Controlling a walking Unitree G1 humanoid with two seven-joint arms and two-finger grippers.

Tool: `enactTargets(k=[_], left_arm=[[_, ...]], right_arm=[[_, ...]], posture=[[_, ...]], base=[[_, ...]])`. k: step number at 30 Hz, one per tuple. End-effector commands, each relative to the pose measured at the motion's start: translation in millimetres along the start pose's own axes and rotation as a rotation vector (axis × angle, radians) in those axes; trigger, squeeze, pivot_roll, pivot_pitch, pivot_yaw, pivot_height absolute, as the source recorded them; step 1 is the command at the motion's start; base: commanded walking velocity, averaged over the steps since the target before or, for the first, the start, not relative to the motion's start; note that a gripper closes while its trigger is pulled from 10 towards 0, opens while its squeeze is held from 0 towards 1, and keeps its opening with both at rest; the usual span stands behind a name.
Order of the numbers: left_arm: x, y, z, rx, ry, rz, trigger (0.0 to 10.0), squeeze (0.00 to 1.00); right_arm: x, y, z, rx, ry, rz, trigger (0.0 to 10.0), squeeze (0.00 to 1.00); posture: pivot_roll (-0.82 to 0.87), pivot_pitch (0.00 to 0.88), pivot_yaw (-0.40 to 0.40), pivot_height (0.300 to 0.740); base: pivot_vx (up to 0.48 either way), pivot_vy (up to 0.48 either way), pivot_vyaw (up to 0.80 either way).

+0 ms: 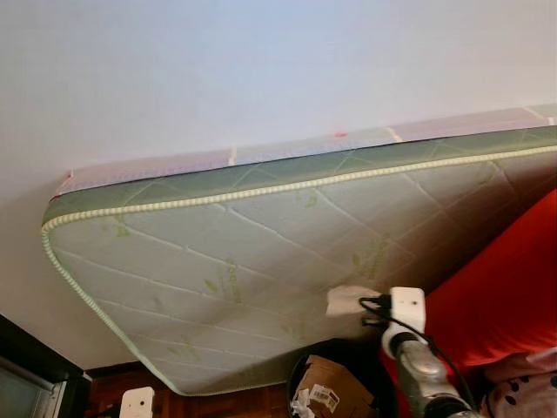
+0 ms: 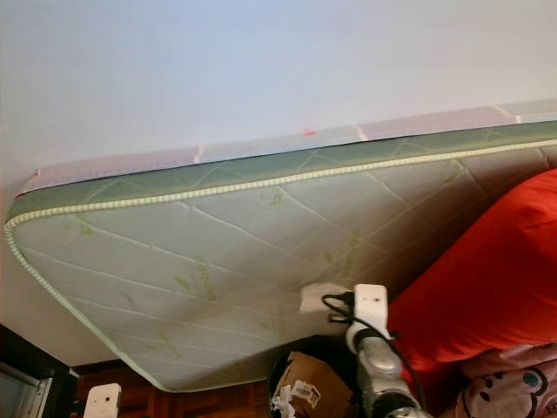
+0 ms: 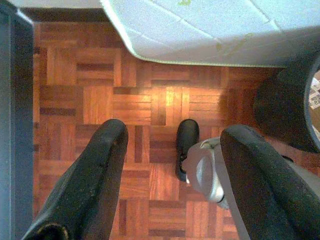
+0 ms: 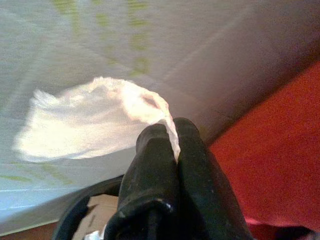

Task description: Clean up the room

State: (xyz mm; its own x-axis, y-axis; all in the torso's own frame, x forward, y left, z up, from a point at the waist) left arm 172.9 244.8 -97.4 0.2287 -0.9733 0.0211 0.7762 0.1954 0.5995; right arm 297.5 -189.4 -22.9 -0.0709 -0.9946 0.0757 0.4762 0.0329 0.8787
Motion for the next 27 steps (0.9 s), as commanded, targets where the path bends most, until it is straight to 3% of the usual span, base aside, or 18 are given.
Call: enactTargets(k=[1,7,10,16,27], left_arm=[[0.3,-1,0.1,-0.005,-0.004,-0.015,10.0,0.00],[-1.8,-4,1.3,-0.008,-0.002,-0.012,10.0,0.00],[-3.1,-6,2.0,-0.010,-0.001,-0.011,10.0,0.00],[-3.9,-9,2.9,-0.017,-0.003,-0.014,10.0,0.00],[-2.3,-10,3.0,-0.010,-0.003,0.001,10.0,0.00]], right_arm=[[1.3,-3,0.4,-0.015,-0.017,0.013,10.0,0.00],[30.6,-11,4.5,-0.054,-0.150,0.025,10.0,0.00],[35.9,-14,6.2,-0.061,-0.163,0.037,10.0,0.00],[34.6,-22,8.9,-0.083,-0.159,0.023,10.0,0.00],[12.2,-28,8.7,-0.113,-0.062,0.017,10.0,0.00]], posture=[[0.09,0.000,0.007,0.740],[0.10,0.000,0.006,0.740],[0.10,0.000,0.009,0.740],[0.11,0.000,0.010,0.740],[0.12,0.000,-0.003,0.740]], base=[[0.000,0.000,0.00],[0.000,0.000,0.00],[0.000,0.000,0.00],[0.000,0.000,0.00],[0.000,0.000,0.00]])
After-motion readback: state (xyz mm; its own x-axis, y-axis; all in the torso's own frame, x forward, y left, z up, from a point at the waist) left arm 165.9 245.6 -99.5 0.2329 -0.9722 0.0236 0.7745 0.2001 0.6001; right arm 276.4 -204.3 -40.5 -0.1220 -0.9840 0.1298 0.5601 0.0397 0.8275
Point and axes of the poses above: a point about 5 cm out from each wrist's last joint towards the gripper, its own z axis pointing back from the gripper into the wrist, its own y axis along the axis of the wrist's last joint, x = y × z, the point moved 2 cm from there along -z, pointing out of the wrist towards the gripper, and after that the axes turned 3 degrees about z, right-handed, at the moved point
